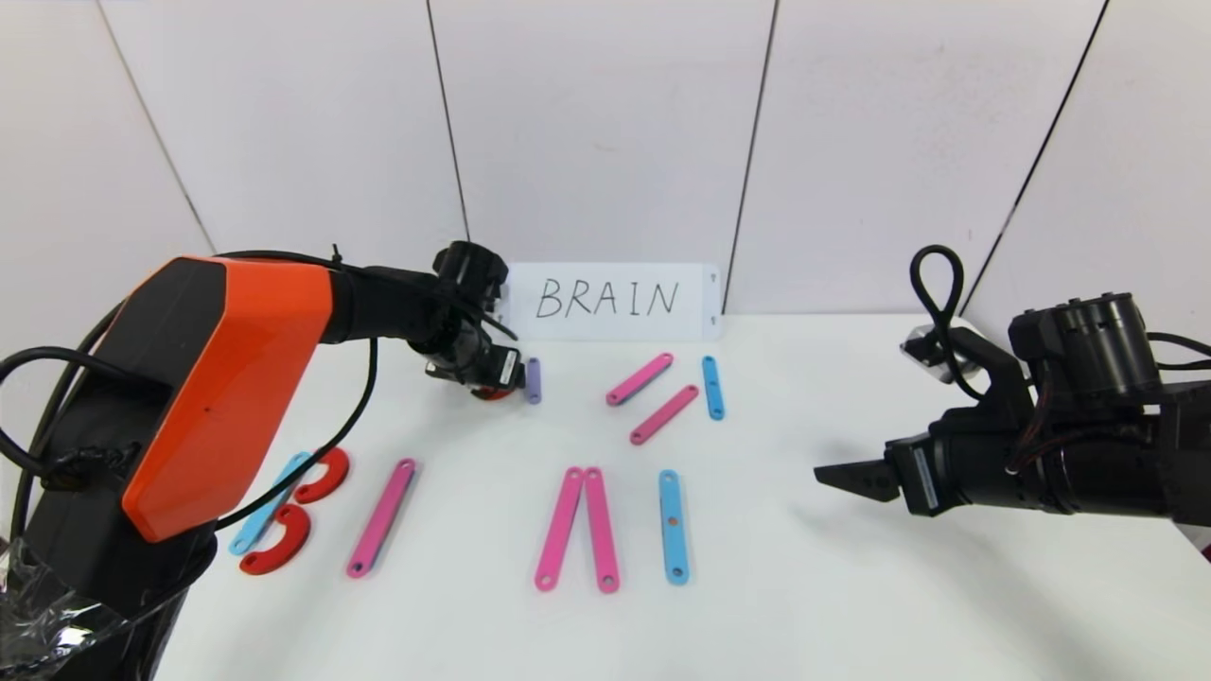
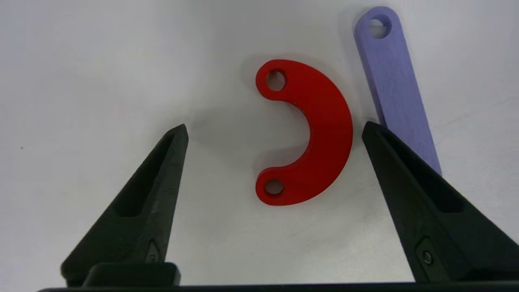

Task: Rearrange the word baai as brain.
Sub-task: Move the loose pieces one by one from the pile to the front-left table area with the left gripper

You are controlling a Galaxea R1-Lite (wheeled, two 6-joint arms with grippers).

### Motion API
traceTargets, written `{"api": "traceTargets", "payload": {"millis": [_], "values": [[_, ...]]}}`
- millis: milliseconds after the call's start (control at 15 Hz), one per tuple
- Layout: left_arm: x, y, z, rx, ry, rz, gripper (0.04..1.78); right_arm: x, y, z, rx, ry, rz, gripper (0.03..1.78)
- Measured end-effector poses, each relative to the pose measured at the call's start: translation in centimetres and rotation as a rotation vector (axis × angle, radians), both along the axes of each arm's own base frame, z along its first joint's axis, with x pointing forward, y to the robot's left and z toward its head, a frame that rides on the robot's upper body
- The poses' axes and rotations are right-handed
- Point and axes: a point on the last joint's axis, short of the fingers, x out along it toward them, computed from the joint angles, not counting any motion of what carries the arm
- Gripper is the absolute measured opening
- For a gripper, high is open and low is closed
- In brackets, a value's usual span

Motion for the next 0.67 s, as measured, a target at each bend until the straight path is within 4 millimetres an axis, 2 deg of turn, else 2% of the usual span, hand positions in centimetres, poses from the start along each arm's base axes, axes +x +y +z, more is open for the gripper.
{"api": "traceTargets", "payload": {"millis": [267, 400, 533, 667], "values": [[0.06, -0.17, -0.31, 0.0, 0.003, -0.002, 0.72, 0.0, 0.0, -0.01, 0.0, 0.0, 0.0, 1.73], [0.06, -0.17, -0.37, 0.001, 0.006, -0.001, 0.43, -0.01, 0.0, -0.01, 0.0, 0.0, 0.0, 1.73], [0.03, -0.2, -0.43, 0.001, 0.009, -0.001, 0.3, 0.0, 0.0, -0.02, 0.0, 0.001, 0.0, 1.73], [-0.07, -0.2, -0.42, 0.005, 0.015, -0.001, 0.29, 0.02, 0.0, -0.06, -0.001, 0.002, 0.001, 1.73]]}}
